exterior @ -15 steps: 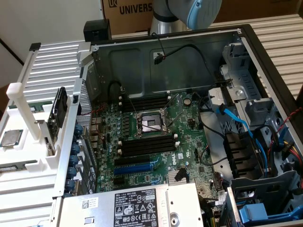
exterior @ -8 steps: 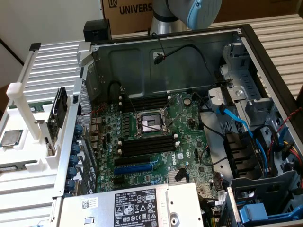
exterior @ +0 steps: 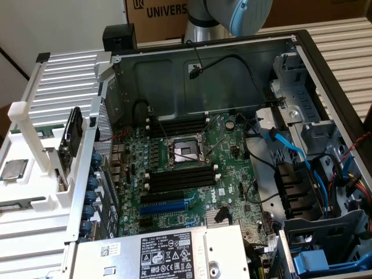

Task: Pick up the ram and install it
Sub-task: 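Pick up the ram and move it above insertion slot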

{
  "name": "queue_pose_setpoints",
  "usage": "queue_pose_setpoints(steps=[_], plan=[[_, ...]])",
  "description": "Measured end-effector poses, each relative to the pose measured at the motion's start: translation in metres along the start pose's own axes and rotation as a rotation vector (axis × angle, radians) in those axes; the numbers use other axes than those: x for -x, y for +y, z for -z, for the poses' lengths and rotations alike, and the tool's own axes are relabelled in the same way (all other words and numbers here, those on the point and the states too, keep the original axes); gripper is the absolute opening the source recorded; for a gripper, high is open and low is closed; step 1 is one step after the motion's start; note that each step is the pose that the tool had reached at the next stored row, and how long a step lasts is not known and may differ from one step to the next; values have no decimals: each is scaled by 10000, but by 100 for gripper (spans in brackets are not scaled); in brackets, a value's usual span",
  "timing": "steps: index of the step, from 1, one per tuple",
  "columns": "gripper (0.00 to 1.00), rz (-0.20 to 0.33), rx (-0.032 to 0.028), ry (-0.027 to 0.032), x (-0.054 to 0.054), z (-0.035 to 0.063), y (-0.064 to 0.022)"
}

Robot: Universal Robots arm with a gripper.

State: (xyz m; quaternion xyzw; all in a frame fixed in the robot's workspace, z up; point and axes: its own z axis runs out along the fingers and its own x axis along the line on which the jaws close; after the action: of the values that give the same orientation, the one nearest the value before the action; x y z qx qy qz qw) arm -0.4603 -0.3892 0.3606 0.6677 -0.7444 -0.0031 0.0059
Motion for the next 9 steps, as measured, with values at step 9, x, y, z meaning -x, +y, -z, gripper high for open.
queue_pose_setpoints(steps=[9], plan=[[25, 0, -1, -12, -11, -121, -43]])
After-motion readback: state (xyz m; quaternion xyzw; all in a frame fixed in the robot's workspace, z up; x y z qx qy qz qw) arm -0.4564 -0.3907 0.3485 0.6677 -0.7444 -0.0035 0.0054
